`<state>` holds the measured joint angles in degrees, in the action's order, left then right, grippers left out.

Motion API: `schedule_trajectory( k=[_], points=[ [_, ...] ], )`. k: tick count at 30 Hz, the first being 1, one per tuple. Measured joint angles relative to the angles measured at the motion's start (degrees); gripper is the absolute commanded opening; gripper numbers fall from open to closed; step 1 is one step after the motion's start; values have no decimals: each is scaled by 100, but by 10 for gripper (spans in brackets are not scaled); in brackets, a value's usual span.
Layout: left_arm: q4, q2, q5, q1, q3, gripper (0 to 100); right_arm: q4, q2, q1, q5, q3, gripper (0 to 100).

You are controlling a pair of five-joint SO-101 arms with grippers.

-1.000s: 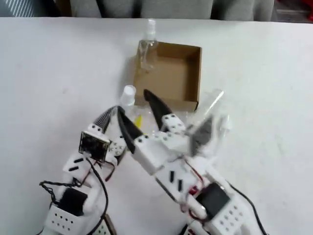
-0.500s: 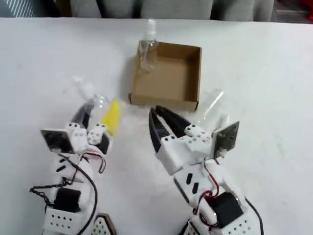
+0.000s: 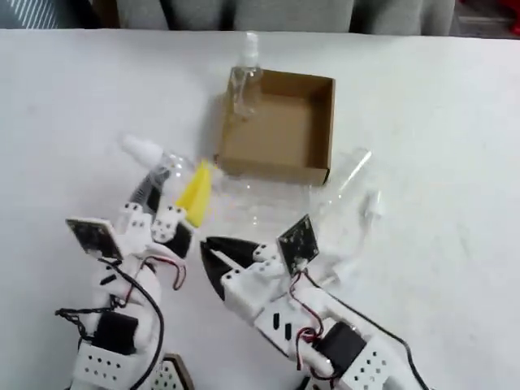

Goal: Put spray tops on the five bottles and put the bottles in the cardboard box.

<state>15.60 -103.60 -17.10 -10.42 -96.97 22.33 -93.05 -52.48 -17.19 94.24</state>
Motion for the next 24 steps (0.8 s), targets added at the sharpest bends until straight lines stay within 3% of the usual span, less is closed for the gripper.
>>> schedule_trajectory(
  k=[3,11,18,24],
  points=[
    [-18,0,448,-264,0,22,-536,-44,9,0,185,17],
    [-18,0,563,-343,62,22,-765,26,-18,18,237,17],
    [993,0,598,-545,774,22,-853,26,237,9,237,17],
    [1125,0,598,-633,791,22,-879,26,264,18,246,17]
  ],
)
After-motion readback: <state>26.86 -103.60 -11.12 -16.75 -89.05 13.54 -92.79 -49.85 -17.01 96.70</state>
